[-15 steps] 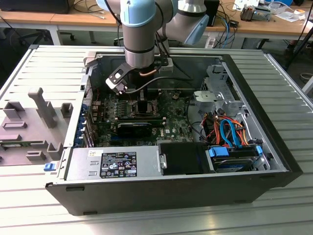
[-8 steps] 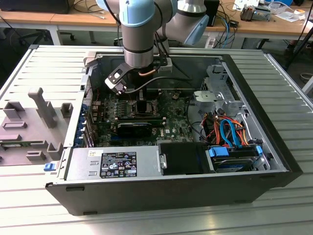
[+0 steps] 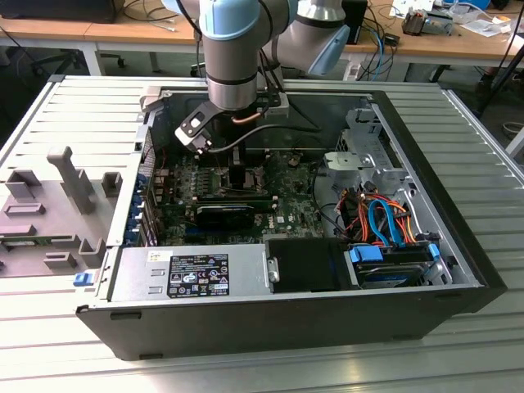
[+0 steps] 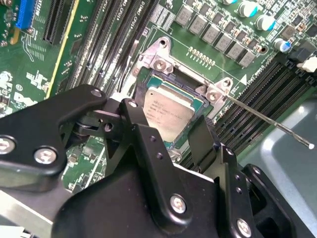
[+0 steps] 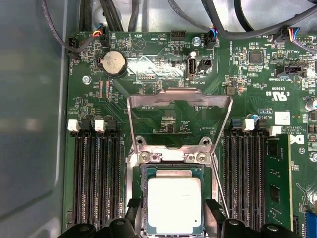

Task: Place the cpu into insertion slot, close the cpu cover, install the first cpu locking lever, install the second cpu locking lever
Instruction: 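Place the cpu into insertion slot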

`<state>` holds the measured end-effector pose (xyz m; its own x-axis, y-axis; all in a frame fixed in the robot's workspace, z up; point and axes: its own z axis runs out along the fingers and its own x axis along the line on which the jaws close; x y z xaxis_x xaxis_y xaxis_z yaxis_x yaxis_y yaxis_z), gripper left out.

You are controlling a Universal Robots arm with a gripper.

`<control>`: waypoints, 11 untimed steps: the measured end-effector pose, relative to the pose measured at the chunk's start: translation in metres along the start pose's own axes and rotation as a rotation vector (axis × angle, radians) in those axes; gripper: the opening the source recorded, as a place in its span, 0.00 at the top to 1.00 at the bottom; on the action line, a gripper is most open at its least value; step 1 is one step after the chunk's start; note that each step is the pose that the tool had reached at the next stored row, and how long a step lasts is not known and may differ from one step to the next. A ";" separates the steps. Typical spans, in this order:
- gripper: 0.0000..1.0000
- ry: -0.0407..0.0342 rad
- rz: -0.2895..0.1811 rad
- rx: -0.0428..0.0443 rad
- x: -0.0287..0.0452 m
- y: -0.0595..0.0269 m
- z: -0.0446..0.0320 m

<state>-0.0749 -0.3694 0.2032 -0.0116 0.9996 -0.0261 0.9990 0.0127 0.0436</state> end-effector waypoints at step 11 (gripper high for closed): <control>0.38 0.0013 -0.003 0.0015 0.0023 0.0017 0.0019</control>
<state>-0.0732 -0.3671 0.2013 -0.0147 0.9996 -0.0250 0.9990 0.0157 0.0420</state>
